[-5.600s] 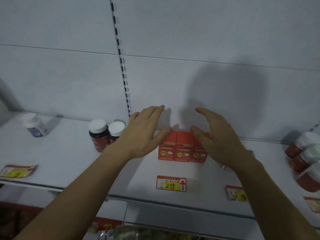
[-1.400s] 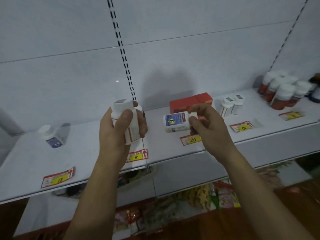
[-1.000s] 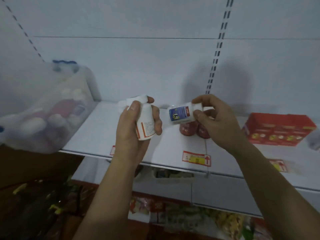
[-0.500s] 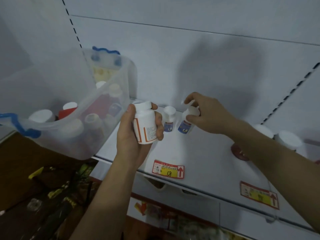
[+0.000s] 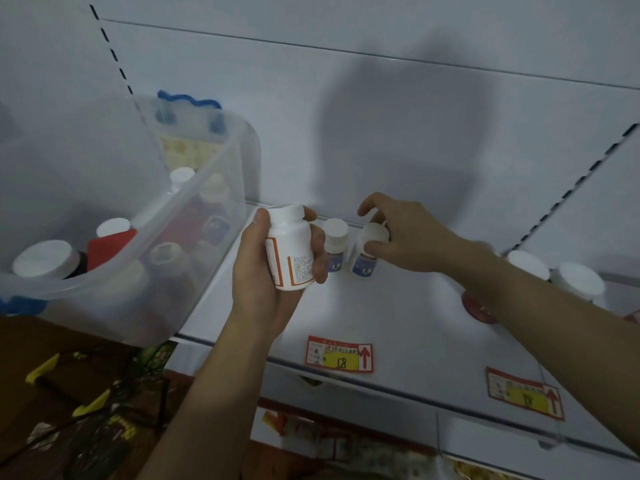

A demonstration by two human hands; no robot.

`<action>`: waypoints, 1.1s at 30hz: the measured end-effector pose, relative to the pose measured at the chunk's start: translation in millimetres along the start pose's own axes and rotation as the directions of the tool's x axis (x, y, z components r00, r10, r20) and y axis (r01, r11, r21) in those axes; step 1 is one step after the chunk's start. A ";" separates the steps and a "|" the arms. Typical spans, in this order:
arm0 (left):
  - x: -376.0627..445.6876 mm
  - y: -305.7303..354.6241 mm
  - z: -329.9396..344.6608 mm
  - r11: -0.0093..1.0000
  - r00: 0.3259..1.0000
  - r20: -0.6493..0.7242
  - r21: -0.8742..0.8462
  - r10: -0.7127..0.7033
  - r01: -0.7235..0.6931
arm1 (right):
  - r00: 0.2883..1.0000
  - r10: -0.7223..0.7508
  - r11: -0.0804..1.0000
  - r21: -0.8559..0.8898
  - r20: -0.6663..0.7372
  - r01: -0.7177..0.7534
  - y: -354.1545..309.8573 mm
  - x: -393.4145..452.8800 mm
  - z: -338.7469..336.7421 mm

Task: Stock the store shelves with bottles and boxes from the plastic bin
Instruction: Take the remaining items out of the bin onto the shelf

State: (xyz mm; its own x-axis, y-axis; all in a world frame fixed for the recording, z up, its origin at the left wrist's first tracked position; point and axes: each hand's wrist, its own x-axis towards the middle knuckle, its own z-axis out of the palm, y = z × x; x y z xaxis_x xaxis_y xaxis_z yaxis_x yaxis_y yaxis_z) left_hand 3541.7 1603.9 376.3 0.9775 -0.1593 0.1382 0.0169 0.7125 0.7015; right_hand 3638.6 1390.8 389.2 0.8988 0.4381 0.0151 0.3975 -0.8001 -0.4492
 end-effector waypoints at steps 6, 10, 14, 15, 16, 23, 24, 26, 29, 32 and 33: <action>-2.4 -4.9 8.0 1.000 0.998 -0.058 0.015 -0.019 0.020 | 1.000 -0.016 0.999 0.045 0.018 0.015 -2.5 -0.7 2.4; -2.9 -10.8 14.4 0.998 0.994 -0.108 0.043 -0.034 0.039 | 0.995 0.001 0.993 0.119 -0.104 0.012 1.5 -18.4 10.1; 0.4 -21.7 34.4 0.985 0.997 -0.078 0.168 -0.012 0.025 | 0.878 0.170 0.866 0.493 -0.447 0.084 -10.0 -71.9 6.2; 2.3 -26.3 42.0 0.971 0.999 -0.040 0.239 -0.017 0.026 | 0.850 0.229 0.815 0.571 -0.475 0.100 -12.4 -88.6 3.3; 4.8 -32.2 51.0 0.948 1.000 0.002 0.317 -0.026 0.024 | 0.830 0.268 0.784 0.611 -0.490 0.107 -13.7 -105.6 0.3; 3.7 -114.7 144.3 0.787 0.902 0.381 0.611 -0.202 -0.081 | 0.776 0.362 0.738 0.667 -0.517 0.100 12.8 -221.9 -40.3; 0.7 -129.0 158.7 0.772 0.888 0.405 0.628 -0.217 -0.097 | 0.744 0.388 0.753 0.652 -0.544 0.084 19.5 -240.5 -46.7; -6.0 -157.8 186.6 0.738 0.866 0.435 0.663 -0.248 -0.122 | 0.697 0.429 0.773 0.632 -0.574 0.045 35.4 -279.5 -55.0; -24.1 -197.2 229.6 0.685 0.808 0.520 0.697 -0.279 -0.212 | 0.653 0.496 0.768 0.640 -0.572 -0.023 65.0 -338.8 -61.4; -43.4 -235.3 274.9 0.648 0.755 0.583 0.705 -0.301 -0.286 | 0.623 0.534 0.767 0.637 -0.571 -0.073 92.7 -393.9 -72.4; -49.2 -248.5 289.6 0.628 0.740 0.600 0.710 -0.303 -0.318 | 0.622 0.545 0.763 0.640 -0.563 -0.089 100.7 -410.4 -76.9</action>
State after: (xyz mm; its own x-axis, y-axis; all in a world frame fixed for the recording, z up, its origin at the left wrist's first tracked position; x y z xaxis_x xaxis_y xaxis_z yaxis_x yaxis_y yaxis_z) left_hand 3428.5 1236.7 397.6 0.5924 -0.7440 0.3091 -0.4498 0.0129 0.8930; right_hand 3323.9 1099.0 406.5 0.8793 -0.3941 0.2675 0.1052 -0.3871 -0.9160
